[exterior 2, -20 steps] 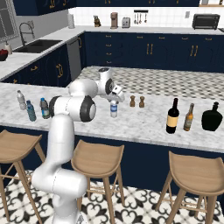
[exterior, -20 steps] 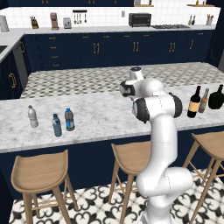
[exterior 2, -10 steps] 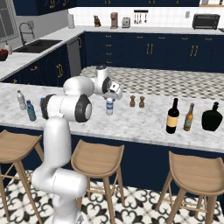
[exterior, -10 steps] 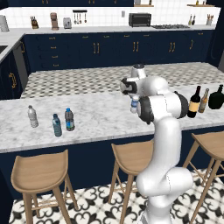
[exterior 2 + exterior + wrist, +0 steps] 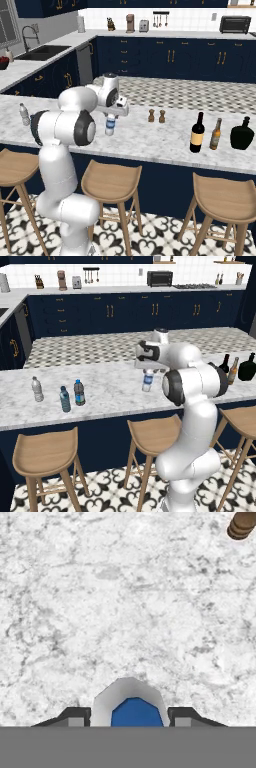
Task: Move the plastic bottles in the middle to the plastics group, and the glass bottles in the middle to the glass group.
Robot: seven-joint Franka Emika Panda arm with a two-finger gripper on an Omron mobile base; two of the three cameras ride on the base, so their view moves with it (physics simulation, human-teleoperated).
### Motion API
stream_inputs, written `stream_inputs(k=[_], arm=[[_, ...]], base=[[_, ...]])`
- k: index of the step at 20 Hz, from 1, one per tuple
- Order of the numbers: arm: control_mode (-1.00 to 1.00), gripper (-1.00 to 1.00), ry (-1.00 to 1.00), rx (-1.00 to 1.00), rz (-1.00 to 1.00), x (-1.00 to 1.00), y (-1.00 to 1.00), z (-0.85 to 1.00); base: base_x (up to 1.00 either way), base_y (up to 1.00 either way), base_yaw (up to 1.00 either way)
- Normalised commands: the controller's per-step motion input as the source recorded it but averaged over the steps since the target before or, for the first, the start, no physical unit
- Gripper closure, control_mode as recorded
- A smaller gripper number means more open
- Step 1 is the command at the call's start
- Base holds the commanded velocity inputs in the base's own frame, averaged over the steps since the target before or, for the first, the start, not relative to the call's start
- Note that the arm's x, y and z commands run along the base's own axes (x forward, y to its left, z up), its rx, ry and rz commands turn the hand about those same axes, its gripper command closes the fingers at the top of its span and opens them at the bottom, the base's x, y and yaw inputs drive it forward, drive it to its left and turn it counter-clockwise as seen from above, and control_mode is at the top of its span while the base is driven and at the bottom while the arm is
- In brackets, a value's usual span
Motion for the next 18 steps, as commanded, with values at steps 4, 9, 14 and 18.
stream_inputs(k=[4, 9, 14, 18], arm=[[-1.00, 1.00, 0.00, 0.00, 0.18, -0.49, 1.00, 0.07], [-1.00, 1.00, 0.01, 0.00, 0.26, -0.32, 1.00, 0.07], [-1.00, 1.00, 0.00, 0.00, 0.24, 0.04, 0.98, 0.13], [-1.00, 1.00, -0.01, 0.00, 0.16, 0.13, 0.96, 0.01]], base=[[0.00, 0.00, 0.00], [0.00, 0.00, 0.00], [0.00, 0.00, 0.00], [0.00, 0.00, 0.00]])
